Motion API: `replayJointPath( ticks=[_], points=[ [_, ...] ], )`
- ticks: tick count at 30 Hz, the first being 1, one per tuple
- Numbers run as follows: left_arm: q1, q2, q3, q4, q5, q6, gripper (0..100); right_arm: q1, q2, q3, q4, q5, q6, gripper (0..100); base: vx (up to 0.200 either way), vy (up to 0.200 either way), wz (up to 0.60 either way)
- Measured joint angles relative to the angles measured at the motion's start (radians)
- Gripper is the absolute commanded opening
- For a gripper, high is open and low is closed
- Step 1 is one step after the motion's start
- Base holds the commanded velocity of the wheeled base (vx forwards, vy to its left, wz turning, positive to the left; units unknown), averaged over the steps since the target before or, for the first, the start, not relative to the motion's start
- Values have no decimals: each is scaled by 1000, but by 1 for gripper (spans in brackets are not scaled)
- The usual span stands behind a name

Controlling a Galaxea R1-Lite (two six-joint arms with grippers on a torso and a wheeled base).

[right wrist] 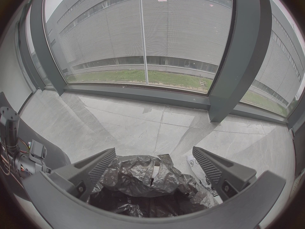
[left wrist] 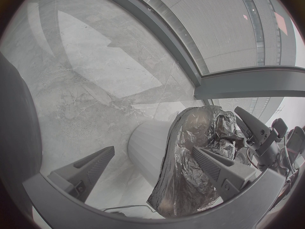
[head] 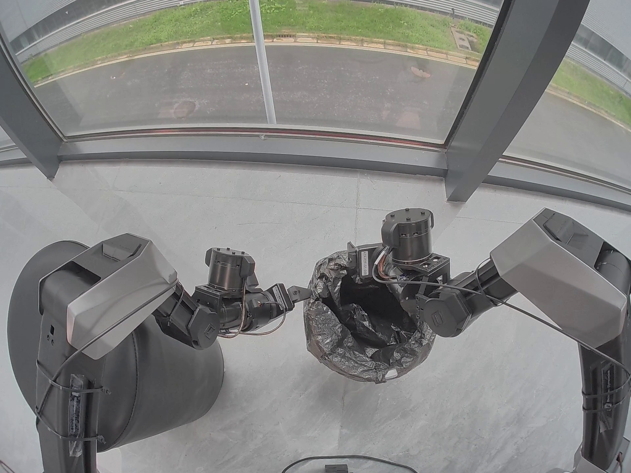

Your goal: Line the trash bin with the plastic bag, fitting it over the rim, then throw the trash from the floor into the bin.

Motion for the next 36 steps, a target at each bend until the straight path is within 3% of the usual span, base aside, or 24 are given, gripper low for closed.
replayJointPath(
  ticks=[7, 19, 36],
  points=[
    [0, -41, 32, 3, 46, -8, 100, 27, -16, 49, 2, 0, 16, 100, 0, 0, 0],
    [-21, -229, 184, -11, 48, -28, 100, 63, -19, 77, 1, 0, 24, 100, 0, 0, 0],
    [-18, -253, 213, -74, 48, -32, 100, 54, 24, 84, -1, 16, 31, 100, 0, 0, 0]
  ],
)
